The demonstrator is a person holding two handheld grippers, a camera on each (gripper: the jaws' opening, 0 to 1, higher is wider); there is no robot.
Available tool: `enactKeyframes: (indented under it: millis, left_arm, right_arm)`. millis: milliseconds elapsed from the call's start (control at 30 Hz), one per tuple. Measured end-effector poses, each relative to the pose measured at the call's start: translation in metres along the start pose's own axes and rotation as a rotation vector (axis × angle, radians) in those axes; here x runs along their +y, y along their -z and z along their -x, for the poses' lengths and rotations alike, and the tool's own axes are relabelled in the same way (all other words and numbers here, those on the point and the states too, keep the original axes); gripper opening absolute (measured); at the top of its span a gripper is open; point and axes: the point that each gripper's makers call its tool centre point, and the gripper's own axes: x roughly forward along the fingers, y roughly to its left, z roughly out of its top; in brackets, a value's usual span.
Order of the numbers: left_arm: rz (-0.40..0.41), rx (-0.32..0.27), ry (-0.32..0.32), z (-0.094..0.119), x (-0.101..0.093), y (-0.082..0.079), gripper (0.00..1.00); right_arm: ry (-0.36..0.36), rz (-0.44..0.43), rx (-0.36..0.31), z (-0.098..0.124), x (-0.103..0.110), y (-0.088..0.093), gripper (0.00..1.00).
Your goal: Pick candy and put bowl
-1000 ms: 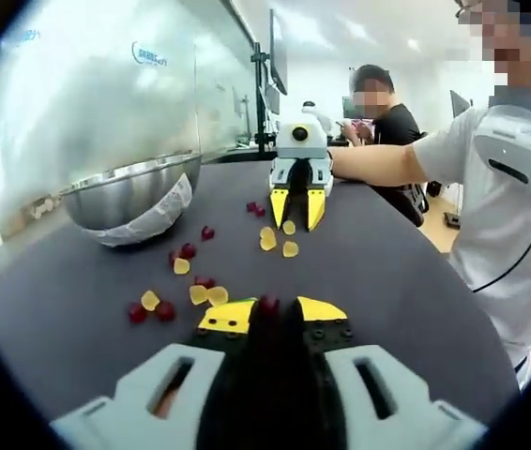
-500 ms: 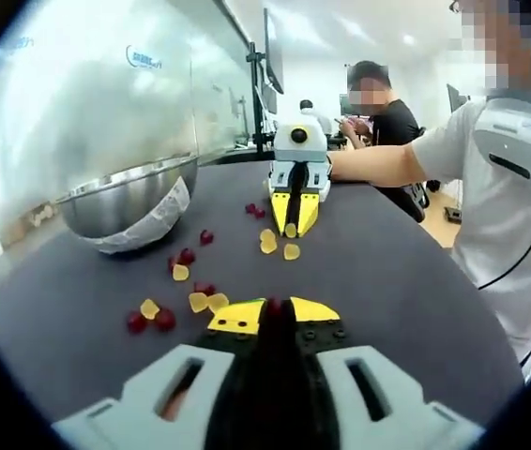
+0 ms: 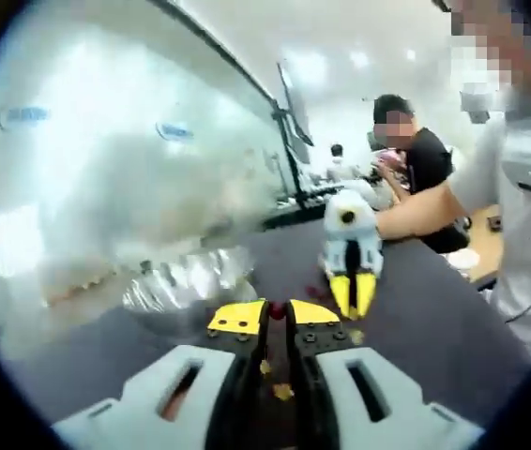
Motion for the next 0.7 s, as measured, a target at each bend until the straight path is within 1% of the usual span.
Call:
enactKeyframes:
  millis: [33, 67, 100, 233, 333, 400, 467, 500, 533, 567, 600, 667, 700]
  left_arm:
    - [0.012, -0.011, -0.032, -0.003, 0.014, -0.006, 0.03]
    - [0.031, -0.013, -0.054, -0.004, 0.025, -0.008, 0.03]
    - [0.041, -0.025, -0.065, -0.007, 0.034, -0.011, 0.03]
    - [0.065, -0.036, -0.084, -0.023, 0.058, -0.015, 0.03]
    - [0.085, -0.047, -0.102, -0.037, 0.07, -0.017, 0.03]
    - [0.084, -0.048, -0.095, -0.047, 0.072, -0.017, 0.03]
    - [0.086, -0.038, -0.087, -0.058, 0.072, -0.012, 0.04]
    - [0.086, -0.033, -0.083, -0.061, 0.071, -0.009, 0.05]
    - [0.076, -0.028, -0.071, -0.064, 0.067, -0.006, 0.08]
    - [0.067, -0.023, -0.062, -0.066, 0.064, -0.003, 0.13]
    - [0.075, -0.013, -0.044, -0.067, 0.06, 0.001, 0.15]
    - [0.082, -0.014, -0.027, -0.066, 0.057, 0.004, 0.15]
    - [0.087, -0.014, -0.024, -0.065, 0.057, 0.006, 0.15]
  right_arm:
    - [0.001, 0.0, -0.001, 0.0, 0.0, 0.0, 0.03]
    - [0.002, 0.002, -0.002, 0.0, 0.0, 0.0, 0.03]
    - [0.003, 0.002, -0.003, 0.0, 0.0, 0.0, 0.03]
    - [0.003, -0.004, -0.005, 0.0, 0.001, 0.0, 0.03]
    - [0.001, -0.008, -0.006, 0.0, 0.0, 0.0, 0.04]
    - [0.002, -0.008, -0.006, 0.0, 0.0, 0.001, 0.04]
    - [0.003, -0.006, -0.007, 0.0, 0.0, 0.001, 0.04]
    - [0.003, -0.006, -0.007, 0.0, 0.0, 0.001, 0.03]
    - [0.002, -0.006, -0.007, 0.0, 0.0, 0.001, 0.03]
    - [0.002, -0.005, -0.007, 0.0, 0.0, 0.001, 0.03]
    - [0.002, -0.004, -0.007, 0.0, 0.0, 0.001, 0.03]
    - [0.004, 0.003, -0.007, 0.0, 0.0, 0.001, 0.03]
    - [0.011, 0.021, -0.007, 0.0, 0.0, 0.0, 0.03]
